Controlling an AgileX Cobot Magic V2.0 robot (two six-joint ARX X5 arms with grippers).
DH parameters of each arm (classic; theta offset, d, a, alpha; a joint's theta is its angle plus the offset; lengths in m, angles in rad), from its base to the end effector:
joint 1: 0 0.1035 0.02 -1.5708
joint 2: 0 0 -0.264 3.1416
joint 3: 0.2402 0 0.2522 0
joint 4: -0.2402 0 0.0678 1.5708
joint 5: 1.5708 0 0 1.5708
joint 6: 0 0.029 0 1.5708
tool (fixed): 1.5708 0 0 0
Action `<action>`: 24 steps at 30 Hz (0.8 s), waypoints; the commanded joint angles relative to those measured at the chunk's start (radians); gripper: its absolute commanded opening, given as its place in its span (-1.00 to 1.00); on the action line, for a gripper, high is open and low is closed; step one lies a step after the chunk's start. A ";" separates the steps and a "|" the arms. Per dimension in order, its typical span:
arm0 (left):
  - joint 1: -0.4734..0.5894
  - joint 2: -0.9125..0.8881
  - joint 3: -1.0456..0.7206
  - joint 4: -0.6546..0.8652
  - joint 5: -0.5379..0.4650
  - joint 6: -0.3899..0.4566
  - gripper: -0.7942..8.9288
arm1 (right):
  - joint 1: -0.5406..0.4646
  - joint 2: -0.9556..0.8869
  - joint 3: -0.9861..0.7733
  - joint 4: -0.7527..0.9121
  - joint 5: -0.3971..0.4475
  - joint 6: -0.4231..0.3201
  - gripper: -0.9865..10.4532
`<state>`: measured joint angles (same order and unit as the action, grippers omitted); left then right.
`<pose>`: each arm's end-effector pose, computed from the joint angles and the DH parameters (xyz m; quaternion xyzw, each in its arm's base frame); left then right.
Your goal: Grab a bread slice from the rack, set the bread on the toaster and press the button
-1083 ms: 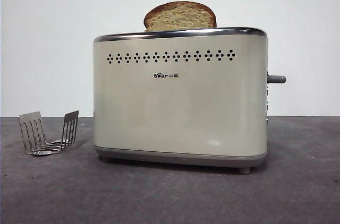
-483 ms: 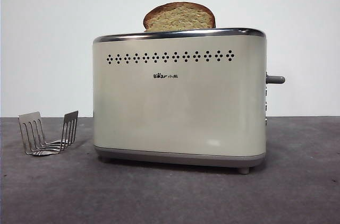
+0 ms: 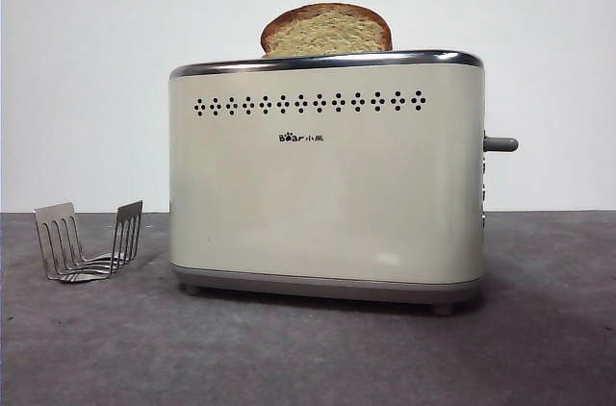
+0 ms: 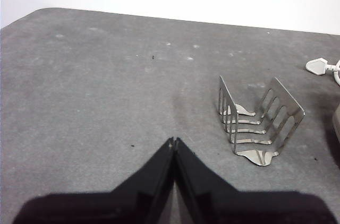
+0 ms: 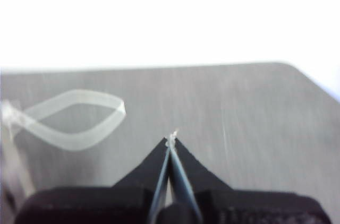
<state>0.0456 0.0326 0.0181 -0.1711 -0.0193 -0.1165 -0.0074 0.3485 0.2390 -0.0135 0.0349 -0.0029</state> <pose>0.0969 0.0050 0.1507 -0.0591 0.0906 0.0376 0.9934 0.1180 -0.0019 0.2146 -0.0023 0.0615 -0.0210 0.9979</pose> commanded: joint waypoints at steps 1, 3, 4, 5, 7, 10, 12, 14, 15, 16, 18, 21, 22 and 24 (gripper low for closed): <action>0.002 0.000 -0.011 0.007 0.000 0.000 -0.84 | -0.007 -0.119 -0.126 -0.007 -0.002 -0.029 -0.83; 0.002 0.000 -0.011 0.007 0.000 0.000 -0.84 | -0.008 -0.197 -0.188 -0.037 -0.001 -0.028 -0.83; 0.002 0.000 -0.011 0.007 0.000 0.000 -0.84 | -0.008 -0.226 -0.210 -0.054 -0.001 -0.027 -0.83; 0.002 0.000 -0.011 0.007 0.000 0.000 -0.84 | -0.008 -0.256 -0.226 -0.090 -0.002 -0.024 -0.83; 0.002 0.000 -0.011 0.007 0.000 0.000 -0.84 | -0.008 -0.291 -0.223 -0.186 -0.001 -0.028 -0.83; 0.002 0.002 -0.010 0.008 0.000 0.000 -0.84 | -0.008 -0.311 -0.224 -0.176 0.000 -0.042 -0.83; 0.002 0.004 -0.010 0.007 0.000 0.000 -0.84 | -0.008 -0.331 -0.225 -0.175 0.001 -0.057 -0.83; 0.002 0.005 -0.010 0.007 0.000 0.000 -0.84 | -0.006 -0.341 -0.225 -0.174 0.002 -0.080 -0.83; 0.002 0.007 -0.010 0.007 0.000 0.000 -0.84 | -0.006 -0.341 -0.225 -0.174 0.003 -0.089 -0.83; 0.002 0.009 -0.010 0.007 0.000 0.000 -0.84 | -0.006 -0.341 -0.225 -0.174 0.003 -0.093 -0.83; 0.002 0.011 -0.010 0.007 0.000 0.000 -0.84 | -0.006 -0.341 -0.225 -0.174 0.003 -0.091 -0.83; 0.002 0.016 -0.010 0.007 0.000 0.000 -0.84 | -0.006 -0.341 -0.225 -0.173 -0.003 -0.069 -0.83; 0.002 0.017 -0.010 0.007 0.000 0.000 -0.84 | -0.006 -0.341 -0.225 -0.173 -0.003 -0.070 -0.83; 0.002 0.019 -0.010 0.007 0.000 0.000 -0.84 | -0.006 -0.341 -0.225 -0.173 -0.002 -0.070 -0.83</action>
<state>0.0456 0.0509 0.0181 -0.1711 -0.0189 -0.1165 -0.0135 0.0097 0.0212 -0.1860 0.0334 -0.0788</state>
